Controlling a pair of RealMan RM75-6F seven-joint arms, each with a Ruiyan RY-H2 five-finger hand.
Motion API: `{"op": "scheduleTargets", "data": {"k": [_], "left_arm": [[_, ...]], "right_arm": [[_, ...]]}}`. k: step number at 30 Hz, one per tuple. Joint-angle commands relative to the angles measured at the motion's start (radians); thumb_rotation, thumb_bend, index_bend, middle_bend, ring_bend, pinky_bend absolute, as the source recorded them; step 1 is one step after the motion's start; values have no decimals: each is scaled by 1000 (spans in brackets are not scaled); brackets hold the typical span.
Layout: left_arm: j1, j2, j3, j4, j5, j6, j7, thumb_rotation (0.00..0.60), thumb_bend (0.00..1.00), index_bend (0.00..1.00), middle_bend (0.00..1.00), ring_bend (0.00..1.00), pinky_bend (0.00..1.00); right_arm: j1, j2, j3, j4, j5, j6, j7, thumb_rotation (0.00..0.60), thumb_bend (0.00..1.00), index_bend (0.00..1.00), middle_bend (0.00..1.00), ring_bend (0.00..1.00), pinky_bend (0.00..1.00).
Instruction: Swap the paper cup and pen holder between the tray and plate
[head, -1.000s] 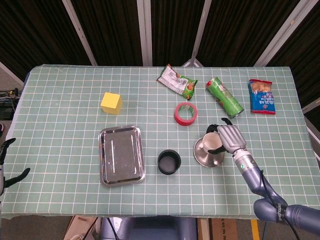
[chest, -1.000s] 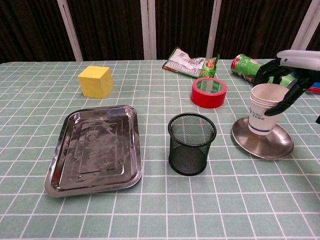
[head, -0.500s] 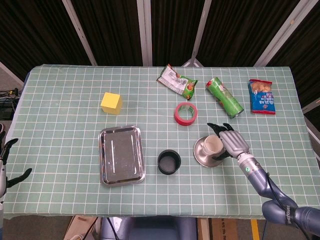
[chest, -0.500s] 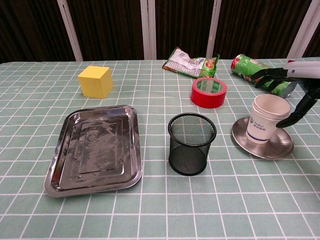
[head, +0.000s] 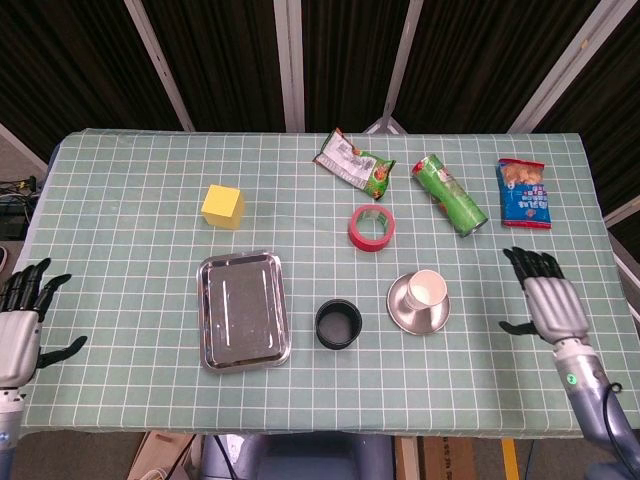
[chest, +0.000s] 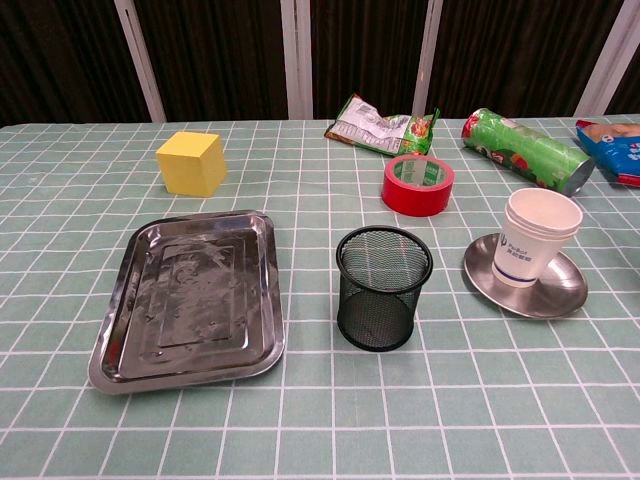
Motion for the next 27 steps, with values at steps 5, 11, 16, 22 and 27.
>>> {"op": "scheduleTargets", "data": {"k": [5,11,16,22,27], "left_arm": [[-239,159,-47,-162,-58,-380,-3,600,68,163,0,0,15],[-427,121,-108,-198,-191,-611,36,600,65,160,0,0,15],[-542,-11,-148,-129,-247,-673,19,600,55,160,0,0,15],[-677,-119,-169,-20,-328,-812,-28,600,7,149,0,0,13],[-770,-194,-183,80,-330,-910,-94,600,0,147,0,0,9]], "right_arm": [[-202,-37,-71,50,-195,263,92,600,3,0,77,61,0],[-241,-96,-59,164,-259,320,156,600,3,0,77,61,0],[-261,-98,-41,163,-259,334,144,600,3,0,77,61,0],[-269,-106,-16,162,-225,310,118,600,3,0,77,61,0],[-274,-115,1,160,-203,292,89,600,3,0,77,61,0]]}}
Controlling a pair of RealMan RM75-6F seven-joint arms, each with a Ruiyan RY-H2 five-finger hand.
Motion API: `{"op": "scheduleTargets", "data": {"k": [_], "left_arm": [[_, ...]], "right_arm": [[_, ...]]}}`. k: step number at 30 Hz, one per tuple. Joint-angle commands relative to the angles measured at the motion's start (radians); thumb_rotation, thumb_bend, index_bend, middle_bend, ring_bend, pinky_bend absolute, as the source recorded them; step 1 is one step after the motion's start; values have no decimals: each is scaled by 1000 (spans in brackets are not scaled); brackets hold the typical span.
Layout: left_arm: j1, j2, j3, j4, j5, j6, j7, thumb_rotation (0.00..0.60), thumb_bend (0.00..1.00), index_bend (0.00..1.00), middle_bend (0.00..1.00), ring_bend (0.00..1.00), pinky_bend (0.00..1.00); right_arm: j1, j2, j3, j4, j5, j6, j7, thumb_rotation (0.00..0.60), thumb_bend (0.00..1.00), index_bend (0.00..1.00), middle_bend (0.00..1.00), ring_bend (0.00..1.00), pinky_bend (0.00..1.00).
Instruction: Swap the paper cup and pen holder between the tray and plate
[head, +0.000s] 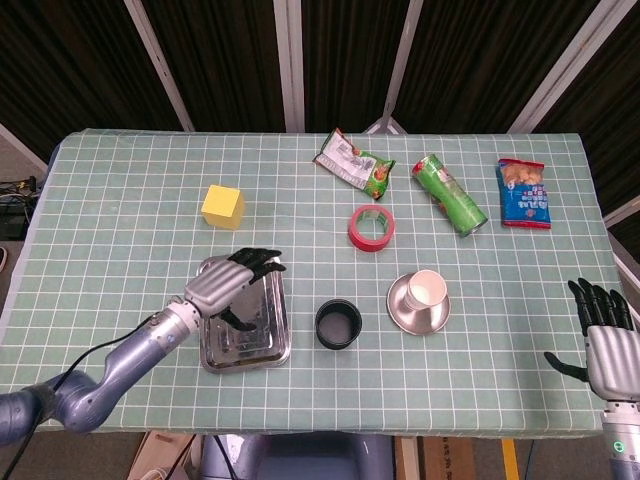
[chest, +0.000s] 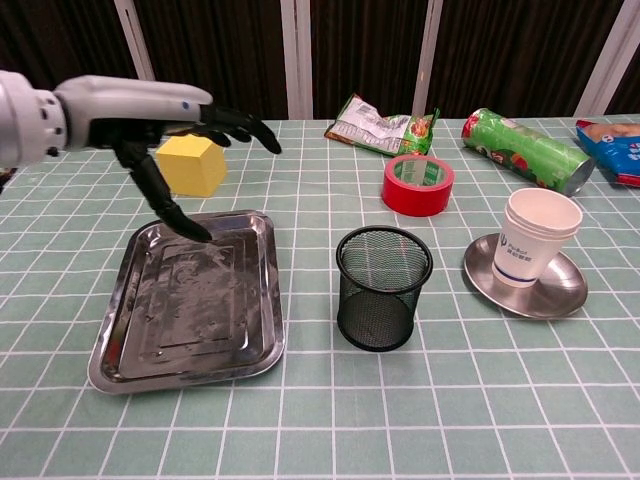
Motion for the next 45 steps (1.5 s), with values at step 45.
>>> {"op": "scheduleTargets", "data": {"k": [45], "left_arm": [[-210,-477,82,468,308,80,-421,600,348,241,271,237,381]], "right_arm": [[-60,-3,83,-11,7,-1,37,600,3,0,77,68,0]]}}
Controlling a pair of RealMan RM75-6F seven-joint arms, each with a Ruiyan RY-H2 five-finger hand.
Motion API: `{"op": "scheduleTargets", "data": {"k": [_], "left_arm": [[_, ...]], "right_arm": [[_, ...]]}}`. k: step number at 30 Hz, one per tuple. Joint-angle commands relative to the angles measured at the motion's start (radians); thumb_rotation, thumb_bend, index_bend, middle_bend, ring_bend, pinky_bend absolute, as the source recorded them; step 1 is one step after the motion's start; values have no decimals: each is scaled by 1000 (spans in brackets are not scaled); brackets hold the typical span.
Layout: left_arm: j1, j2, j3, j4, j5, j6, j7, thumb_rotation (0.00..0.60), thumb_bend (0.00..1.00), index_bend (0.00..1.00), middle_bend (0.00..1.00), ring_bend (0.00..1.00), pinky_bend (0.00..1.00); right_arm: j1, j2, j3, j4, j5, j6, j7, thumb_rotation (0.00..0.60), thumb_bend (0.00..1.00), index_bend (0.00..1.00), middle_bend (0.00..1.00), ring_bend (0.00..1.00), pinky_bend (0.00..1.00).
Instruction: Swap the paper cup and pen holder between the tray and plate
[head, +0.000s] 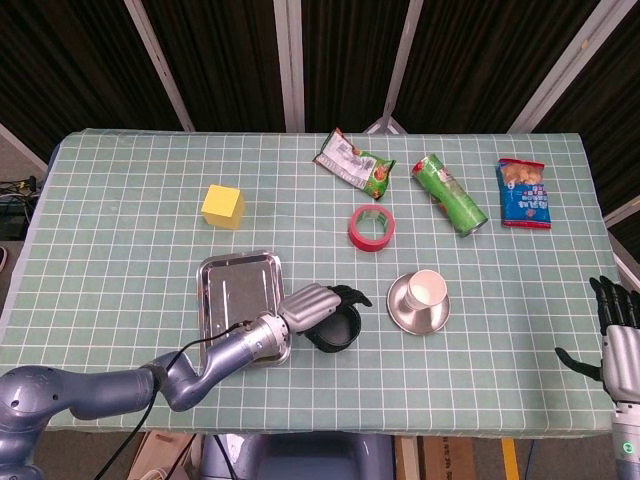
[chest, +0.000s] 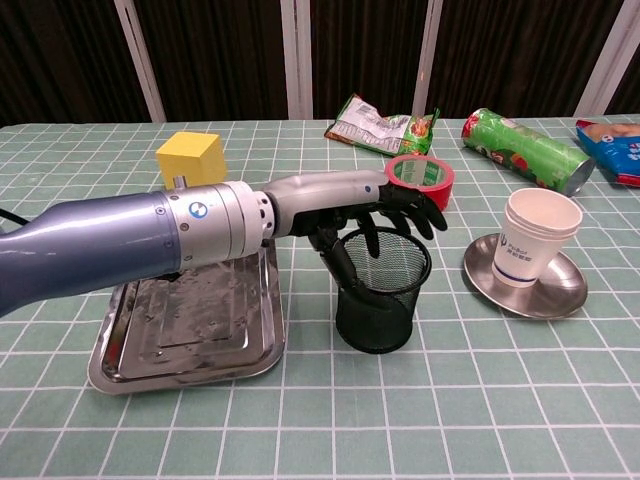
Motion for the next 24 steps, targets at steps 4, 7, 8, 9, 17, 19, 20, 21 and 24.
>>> {"op": "scheduleTargets", "data": {"k": [4,7,8,9,17,19,20,21,24], "left_arm": [[8,2,2,0,-11,36,36,600,465,307,416,344,453],[17,0,2,0,-9,69,60,600,494,328,458,374,469],[21,-1,0,1,-9,84,70,600,495,329,459,375,470],[25,1,-1,-1,-11,93,75,600,495,330,457,375,470],[67,121,-11,-113,1,171,83,600,494,325,434,374,462],[91,204,1,-177,9,185,98,600,493,324,424,370,461],[104,237,7,-199,12,196,106,600,490,329,419,367,458],[123,282,17,-230,17,211,117,600,488,333,416,363,453],[187,413,72,-297,36,244,113,600,475,338,400,357,428]], "right_arm": [[-1,0,3,2,-3,-10,16,600,2,0,77,73,0],[-1,-1,6,3,-5,-12,18,600,3,0,77,76,0],[-1,-2,6,3,-6,-12,18,600,3,0,77,76,0],[-2,-2,6,2,-7,-13,19,600,3,0,77,76,0],[-4,-3,9,2,-6,-19,18,600,3,0,77,77,0],[-4,-3,10,2,-5,-22,20,600,2,0,77,77,0],[-4,-3,10,3,-5,-23,20,600,2,0,77,77,0],[-4,-3,10,2,-5,-24,20,600,2,0,77,77,0],[-4,-3,10,-1,-8,-28,22,600,3,0,77,78,0]]}}
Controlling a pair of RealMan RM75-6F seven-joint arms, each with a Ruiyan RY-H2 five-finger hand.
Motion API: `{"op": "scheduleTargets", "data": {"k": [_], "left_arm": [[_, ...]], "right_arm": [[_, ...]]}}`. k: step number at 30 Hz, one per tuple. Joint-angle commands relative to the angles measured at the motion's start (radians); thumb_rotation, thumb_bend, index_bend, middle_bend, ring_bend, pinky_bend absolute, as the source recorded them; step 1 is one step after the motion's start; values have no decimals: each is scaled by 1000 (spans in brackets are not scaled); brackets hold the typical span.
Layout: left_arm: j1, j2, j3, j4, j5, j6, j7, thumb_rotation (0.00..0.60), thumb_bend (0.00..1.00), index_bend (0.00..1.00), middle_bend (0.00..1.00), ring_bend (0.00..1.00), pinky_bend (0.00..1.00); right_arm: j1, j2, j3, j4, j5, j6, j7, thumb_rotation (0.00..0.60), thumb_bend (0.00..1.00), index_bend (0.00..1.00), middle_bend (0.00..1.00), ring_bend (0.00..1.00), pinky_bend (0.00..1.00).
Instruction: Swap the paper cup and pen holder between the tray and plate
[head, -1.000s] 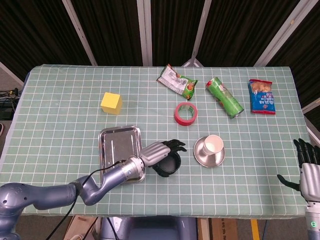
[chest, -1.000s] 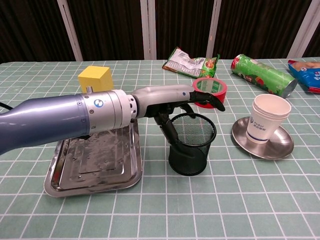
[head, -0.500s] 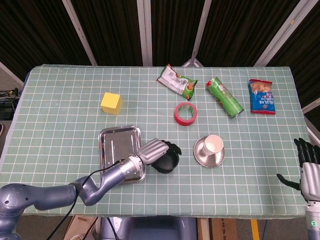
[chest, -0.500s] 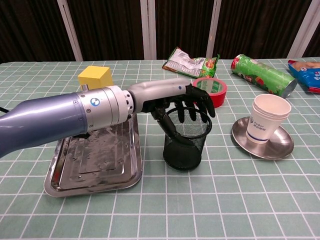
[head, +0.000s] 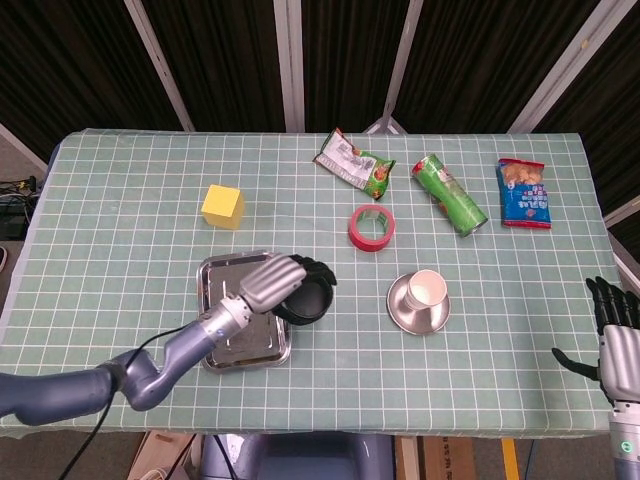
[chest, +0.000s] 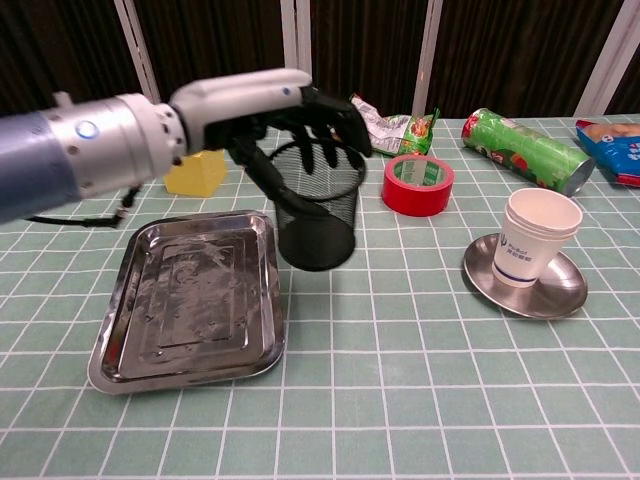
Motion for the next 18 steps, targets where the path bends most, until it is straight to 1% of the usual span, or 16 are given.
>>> {"op": "scheduleTargets", "data": {"k": [1,3,5,7,8,10,13,18], "left_arm": [[103,202,79,-123,34,61,-5,600,458,336,393,355,422],[129,242,109,-126,44,68,-49,600,432,334,386,349,415],[150,267,140,-118,61,70,-131,600,427,335,380,343,414],[163,271,164,-89,89,80,-212,600,427,335,378,343,414],[168,266,171,-72,98,85,-232,600,427,335,378,343,415],[177,244,188,-19,123,101,-275,600,427,335,378,343,415],[193,191,201,60,148,135,-335,600,427,335,377,343,415],[198,108,218,172,181,162,-390,600,407,334,377,343,415]], "right_arm": [[1,-2,0,-2,-3,-3,-3,600,3,0,77,78,0],[3,-4,0,-2,-3,-7,-8,600,3,0,77,78,0],[5,-8,0,-3,-4,-11,-11,600,3,0,77,78,0],[6,-13,1,0,-4,-11,-20,600,3,0,77,78,0],[7,-14,2,1,-4,-10,-25,600,3,0,77,78,0],[7,-18,2,2,-5,-12,-29,600,3,0,77,78,0],[7,-18,6,5,1,-14,-26,600,3,0,77,78,0],[5,-18,12,12,8,-10,-26,600,3,0,77,78,0]]}}
